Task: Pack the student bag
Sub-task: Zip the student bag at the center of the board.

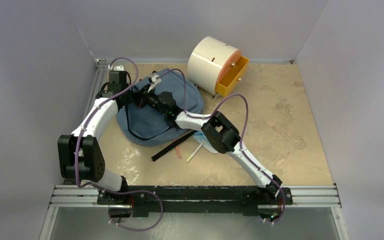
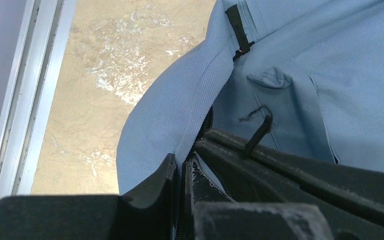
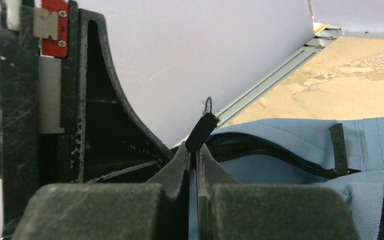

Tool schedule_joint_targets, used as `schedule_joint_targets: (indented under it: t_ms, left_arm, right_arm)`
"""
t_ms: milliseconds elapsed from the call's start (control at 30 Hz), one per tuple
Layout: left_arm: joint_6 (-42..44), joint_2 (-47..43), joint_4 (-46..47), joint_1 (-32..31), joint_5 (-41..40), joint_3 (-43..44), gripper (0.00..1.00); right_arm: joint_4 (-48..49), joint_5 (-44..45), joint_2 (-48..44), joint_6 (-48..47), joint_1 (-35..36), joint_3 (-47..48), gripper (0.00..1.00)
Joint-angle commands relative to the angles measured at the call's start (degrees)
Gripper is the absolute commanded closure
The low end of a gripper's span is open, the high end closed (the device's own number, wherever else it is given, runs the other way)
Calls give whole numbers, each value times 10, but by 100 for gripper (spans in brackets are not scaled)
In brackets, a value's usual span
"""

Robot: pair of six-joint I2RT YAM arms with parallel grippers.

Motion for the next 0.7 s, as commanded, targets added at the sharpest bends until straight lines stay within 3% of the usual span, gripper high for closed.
schedule_joint_targets:
  t_ms: [0,300,667]
  left_arm:
    - [1,-50,35,2,16,-11,100]
    - [-25,-121,-37,2,-5,-33,100]
    - [-37,-173,-91,2,-42,-49,100]
  right_arm:
    - [22,10,-31,5,-7,30,100]
    - [-71,83,9,-31,-14,113,100]
    - [-124,147,14,-87,-16,131,100]
